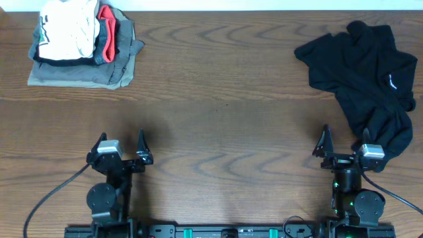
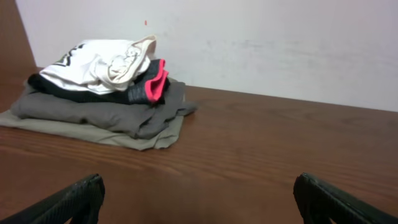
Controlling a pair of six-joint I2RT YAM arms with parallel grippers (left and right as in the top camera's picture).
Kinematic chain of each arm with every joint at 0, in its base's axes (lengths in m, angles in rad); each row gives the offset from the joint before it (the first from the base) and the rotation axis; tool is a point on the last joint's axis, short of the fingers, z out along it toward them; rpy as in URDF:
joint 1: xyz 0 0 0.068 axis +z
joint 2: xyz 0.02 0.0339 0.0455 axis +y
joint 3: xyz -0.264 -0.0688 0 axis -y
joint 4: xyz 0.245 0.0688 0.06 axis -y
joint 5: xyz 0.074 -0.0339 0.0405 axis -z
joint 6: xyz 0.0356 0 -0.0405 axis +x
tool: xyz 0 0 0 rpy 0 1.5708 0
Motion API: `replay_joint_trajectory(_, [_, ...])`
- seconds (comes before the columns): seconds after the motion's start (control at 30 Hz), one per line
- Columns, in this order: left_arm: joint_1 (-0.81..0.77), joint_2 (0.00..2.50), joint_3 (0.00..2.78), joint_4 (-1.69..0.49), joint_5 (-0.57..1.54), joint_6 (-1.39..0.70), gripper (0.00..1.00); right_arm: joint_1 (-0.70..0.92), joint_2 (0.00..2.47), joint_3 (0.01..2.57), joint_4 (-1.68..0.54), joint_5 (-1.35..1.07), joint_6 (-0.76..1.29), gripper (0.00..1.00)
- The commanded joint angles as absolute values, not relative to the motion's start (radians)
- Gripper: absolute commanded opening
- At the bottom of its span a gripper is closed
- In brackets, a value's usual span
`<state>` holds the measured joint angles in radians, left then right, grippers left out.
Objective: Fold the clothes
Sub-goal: 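Reach the right gripper to the crumpled black T-shirt and grasp it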
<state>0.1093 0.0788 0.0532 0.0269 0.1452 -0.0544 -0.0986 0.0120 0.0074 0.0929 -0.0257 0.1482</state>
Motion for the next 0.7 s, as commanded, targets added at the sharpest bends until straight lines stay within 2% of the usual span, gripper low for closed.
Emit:
replay_joint_trajectory(0.0, [0.105, 0.192, 0.183, 0.039, 0.173, -0.049, 0.98, -0.091, 0.027, 0.052, 0.091, -0.035, 0.14, 0.99])
replay_joint_trajectory(0.13, [0.105, 0.387, 0.311, 0.039, 0.199, -0.045, 0.98, -0.091, 0.112, 0.136, 0.084, -0.035, 0.111, 0.99])
replay_joint_trajectory(0.3, [0.105, 0.665, 0.493, 0.039, 0.345, -0.045, 0.98, -0.091, 0.302, 0.311, 0.035, -0.072, 0.062, 0.99])
replay_joint_trajectory(0.57, [0.103, 1.055, 0.736, 0.025, 0.531, -0.046, 0.98, -0.091, 0.725, 0.727, -0.228, -0.112, 0.062, 0.99])
replay_joint_trajectory(0.67, [0.083, 1.156, 0.811, -0.009, 0.543, -0.045, 0.98, -0.091, 0.881, 0.88, -0.323, -0.166, 0.062, 0.99])
